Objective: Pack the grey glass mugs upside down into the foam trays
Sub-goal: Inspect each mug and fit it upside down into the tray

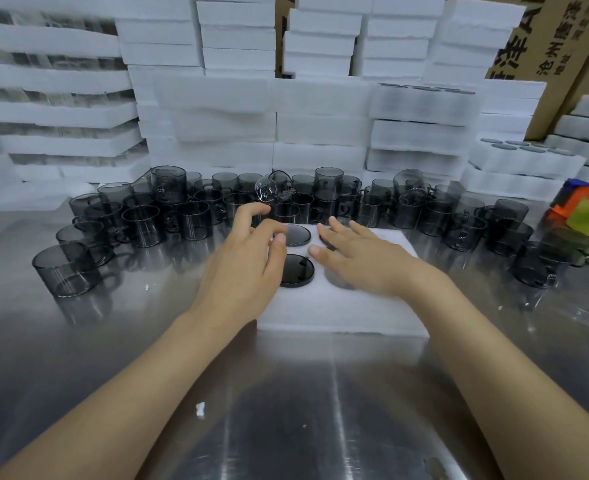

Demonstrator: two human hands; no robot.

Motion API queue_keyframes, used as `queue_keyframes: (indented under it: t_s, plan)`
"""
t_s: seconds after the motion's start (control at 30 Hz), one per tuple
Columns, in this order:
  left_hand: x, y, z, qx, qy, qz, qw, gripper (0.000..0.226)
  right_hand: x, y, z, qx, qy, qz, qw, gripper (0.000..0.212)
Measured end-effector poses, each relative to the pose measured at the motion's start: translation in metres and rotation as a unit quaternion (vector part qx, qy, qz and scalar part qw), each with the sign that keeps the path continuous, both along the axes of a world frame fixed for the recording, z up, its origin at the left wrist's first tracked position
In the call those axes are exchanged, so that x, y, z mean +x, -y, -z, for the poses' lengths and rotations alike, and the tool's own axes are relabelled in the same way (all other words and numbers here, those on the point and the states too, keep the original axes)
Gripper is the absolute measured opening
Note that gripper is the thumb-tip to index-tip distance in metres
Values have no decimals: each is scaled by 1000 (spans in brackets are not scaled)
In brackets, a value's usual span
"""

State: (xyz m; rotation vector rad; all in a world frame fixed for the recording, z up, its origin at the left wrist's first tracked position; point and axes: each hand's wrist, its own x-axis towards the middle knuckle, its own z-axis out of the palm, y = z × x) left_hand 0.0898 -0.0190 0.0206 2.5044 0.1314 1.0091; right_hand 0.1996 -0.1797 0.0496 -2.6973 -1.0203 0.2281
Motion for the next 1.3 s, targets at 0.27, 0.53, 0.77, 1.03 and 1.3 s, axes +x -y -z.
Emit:
queue_keyframes:
  t_s: [0.27, 0.53, 0.77, 1.03, 1.3]
  plan:
    - [-2, -23, -10, 94, -52, -126, 986, 27, 37, 46, -7, 259, 136, 219, 931, 23]
    - [-19, -77, -21, 57, -255, -382, 886, 39, 48, 44, 9, 337, 24, 198, 920, 22]
    - [-24, -106, -20, -24, -373, -399, 837, 46, 45, 41, 7, 251, 71, 151, 953, 24]
    - [-15, -71, -16, 55, -258, -311, 913, 15, 46, 41, 7, 234, 81, 145, 958, 24]
    - [2, -44, -4, 201, -133, -40, 970, 35, 45, 41, 6, 222, 79, 142, 961, 25]
